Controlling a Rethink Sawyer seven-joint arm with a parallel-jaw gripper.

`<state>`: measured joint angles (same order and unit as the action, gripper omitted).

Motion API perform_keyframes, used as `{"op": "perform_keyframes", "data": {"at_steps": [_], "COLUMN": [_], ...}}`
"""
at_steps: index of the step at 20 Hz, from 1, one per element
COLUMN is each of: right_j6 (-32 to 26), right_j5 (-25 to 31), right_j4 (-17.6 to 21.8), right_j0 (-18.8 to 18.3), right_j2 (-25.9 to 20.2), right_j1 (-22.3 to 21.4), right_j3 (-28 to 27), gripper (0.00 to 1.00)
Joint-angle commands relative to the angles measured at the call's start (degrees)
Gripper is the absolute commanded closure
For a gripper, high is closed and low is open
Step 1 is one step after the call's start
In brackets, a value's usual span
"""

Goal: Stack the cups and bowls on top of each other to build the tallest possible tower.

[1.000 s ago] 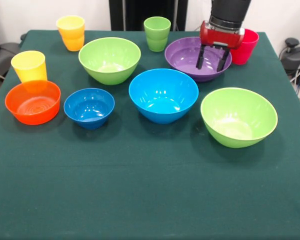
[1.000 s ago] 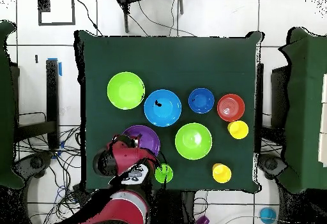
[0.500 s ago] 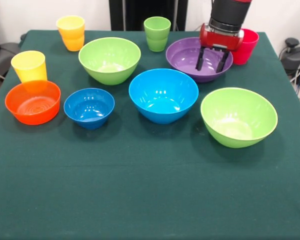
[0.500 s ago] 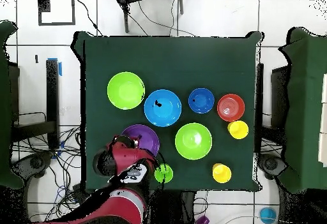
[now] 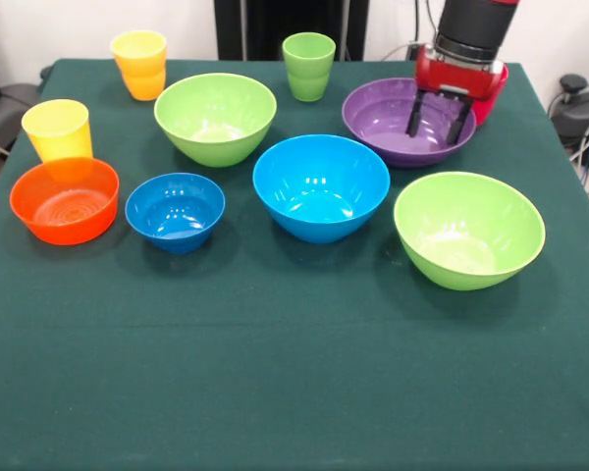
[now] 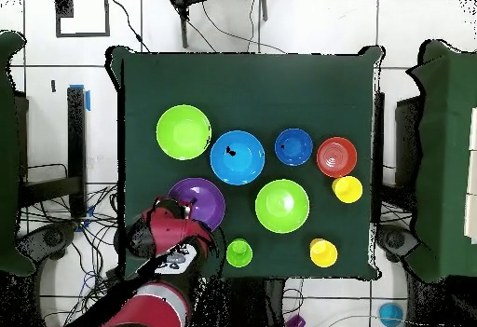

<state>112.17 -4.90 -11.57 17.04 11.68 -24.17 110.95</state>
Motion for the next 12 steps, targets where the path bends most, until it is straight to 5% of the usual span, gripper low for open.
{"op": "perform_keyframes", "data": {"at_steps": [1, 12], "right_j6": [10.65, 11.75], "right_j5": [0.23, 0.43], "right_j4": [-2.85, -0.94], "right_j0": [0.37, 0.21], "right_j2": [-3.68, -3.43], "right_j1": [-1.07, -2.41], "right_j3": [-3.03, -1.62], "gripper": [0.00, 0.00]}}
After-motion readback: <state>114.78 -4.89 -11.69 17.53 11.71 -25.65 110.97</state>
